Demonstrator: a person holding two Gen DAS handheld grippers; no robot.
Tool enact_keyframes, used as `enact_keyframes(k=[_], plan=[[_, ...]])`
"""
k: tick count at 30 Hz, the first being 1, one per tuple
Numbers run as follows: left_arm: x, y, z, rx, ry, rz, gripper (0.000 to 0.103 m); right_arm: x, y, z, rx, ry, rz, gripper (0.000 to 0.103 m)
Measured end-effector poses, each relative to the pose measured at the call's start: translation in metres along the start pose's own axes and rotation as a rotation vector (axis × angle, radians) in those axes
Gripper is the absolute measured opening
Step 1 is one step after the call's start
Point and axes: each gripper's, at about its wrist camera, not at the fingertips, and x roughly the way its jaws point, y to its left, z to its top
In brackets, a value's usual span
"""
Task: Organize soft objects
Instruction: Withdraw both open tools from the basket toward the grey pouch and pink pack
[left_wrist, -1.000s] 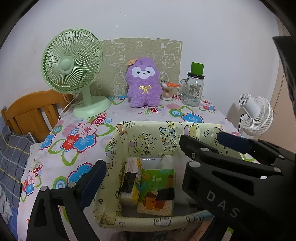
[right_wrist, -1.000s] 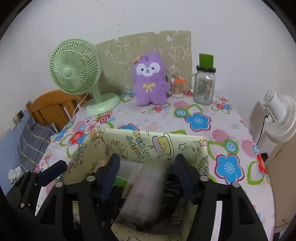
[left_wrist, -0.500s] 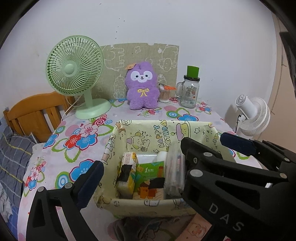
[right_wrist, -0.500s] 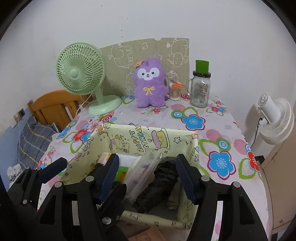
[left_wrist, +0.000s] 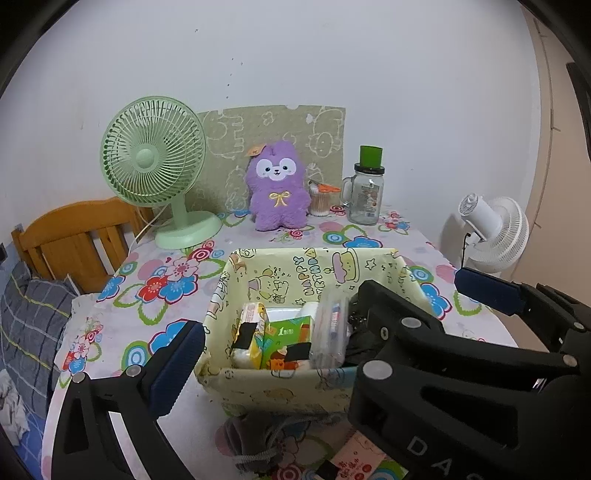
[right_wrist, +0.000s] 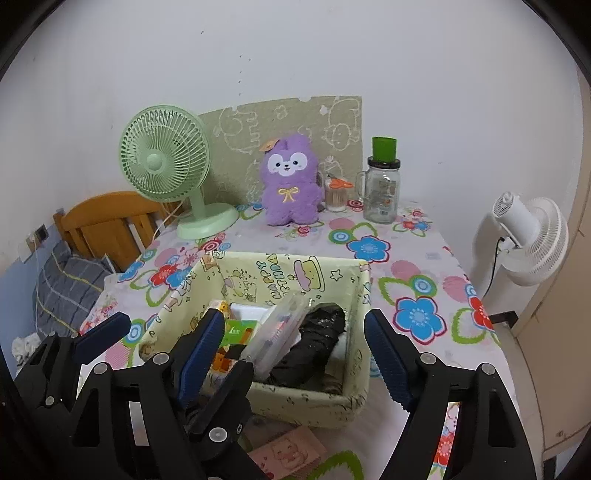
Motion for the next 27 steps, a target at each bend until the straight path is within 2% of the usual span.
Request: enact_keyframes(k=[9,27], plan=[[-0.018,-0.011,-0.006,0.015,-0.019,-0.012,0.103,-0.024,-0.005,-0.010,0.011,-0.029,-0.014,0.087],[-0.048,-0.027,-0.020,0.027,-0.045,-0.029,0.103,-0.061,-0.015,-0.028,0.032,-0.064,-0.027,0.087]])
